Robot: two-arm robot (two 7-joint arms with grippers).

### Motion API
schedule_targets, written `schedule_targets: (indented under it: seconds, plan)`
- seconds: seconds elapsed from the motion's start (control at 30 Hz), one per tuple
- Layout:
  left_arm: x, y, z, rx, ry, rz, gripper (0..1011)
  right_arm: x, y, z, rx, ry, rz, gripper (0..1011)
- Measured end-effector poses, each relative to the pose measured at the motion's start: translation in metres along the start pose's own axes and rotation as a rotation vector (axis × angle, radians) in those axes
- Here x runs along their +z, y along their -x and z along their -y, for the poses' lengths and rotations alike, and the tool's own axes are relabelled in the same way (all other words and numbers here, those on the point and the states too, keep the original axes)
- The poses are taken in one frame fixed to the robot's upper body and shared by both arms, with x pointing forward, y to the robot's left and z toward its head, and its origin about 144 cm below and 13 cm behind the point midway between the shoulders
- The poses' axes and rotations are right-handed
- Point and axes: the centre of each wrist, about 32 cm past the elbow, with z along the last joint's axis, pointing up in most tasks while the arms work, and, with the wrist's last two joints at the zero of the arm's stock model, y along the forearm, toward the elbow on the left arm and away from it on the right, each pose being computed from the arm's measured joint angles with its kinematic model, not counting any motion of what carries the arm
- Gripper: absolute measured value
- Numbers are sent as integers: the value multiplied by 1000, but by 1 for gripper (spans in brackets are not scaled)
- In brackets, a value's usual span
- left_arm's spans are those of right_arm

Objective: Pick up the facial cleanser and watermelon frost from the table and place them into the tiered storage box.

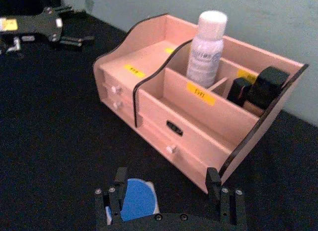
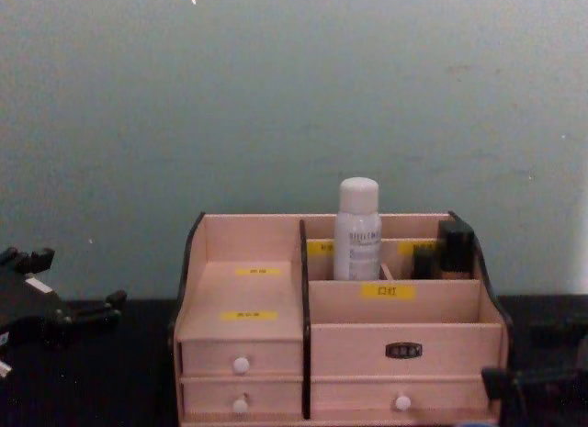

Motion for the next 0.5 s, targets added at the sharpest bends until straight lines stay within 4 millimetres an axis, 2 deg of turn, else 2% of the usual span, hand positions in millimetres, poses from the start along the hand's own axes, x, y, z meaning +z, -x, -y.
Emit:
schedule_targets:
  seconds: [0.5]
  plan:
    - [0,0,0,0,0,0,1001,-9,5,-10,57,78,-36,1002]
